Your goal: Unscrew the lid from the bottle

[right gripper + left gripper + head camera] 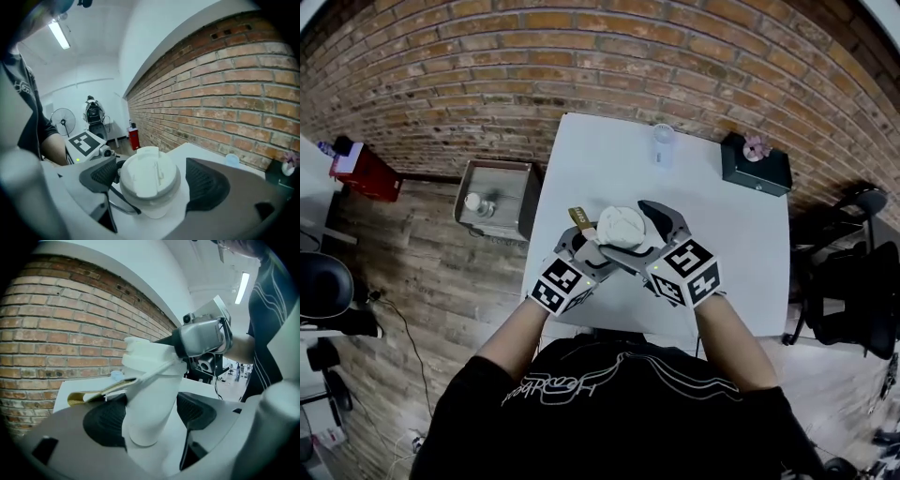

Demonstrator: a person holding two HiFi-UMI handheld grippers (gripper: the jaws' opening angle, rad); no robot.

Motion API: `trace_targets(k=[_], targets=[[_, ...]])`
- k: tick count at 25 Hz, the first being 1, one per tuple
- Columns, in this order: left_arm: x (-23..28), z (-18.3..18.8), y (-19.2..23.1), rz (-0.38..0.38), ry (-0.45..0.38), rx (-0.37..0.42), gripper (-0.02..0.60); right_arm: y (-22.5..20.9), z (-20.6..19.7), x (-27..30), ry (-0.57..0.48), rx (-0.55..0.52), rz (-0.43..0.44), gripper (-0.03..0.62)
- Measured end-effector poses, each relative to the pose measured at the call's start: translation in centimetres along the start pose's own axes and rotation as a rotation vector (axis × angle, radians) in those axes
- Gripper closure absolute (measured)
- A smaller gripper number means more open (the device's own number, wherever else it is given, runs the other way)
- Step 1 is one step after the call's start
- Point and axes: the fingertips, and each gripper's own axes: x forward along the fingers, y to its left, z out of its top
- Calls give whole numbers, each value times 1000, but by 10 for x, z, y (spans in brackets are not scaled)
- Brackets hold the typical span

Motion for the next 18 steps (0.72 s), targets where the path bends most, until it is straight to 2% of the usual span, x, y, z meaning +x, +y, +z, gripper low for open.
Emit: trace_targets(k=[5,9,14,18], targets=[[0,0,-1,-7,-12,1,224,1,-2,-1,-8,15,-97,183],[1,1,-1,-8,-15,4,224,0,-2,-1,-12,8,-119,192],[2,-3,-1,-3,-6,12,225,0,-4,-3,1,0,-103,189],[3,-2,-2,1,-13,13,225,1,-5,-3,21,-36,-39,191]])
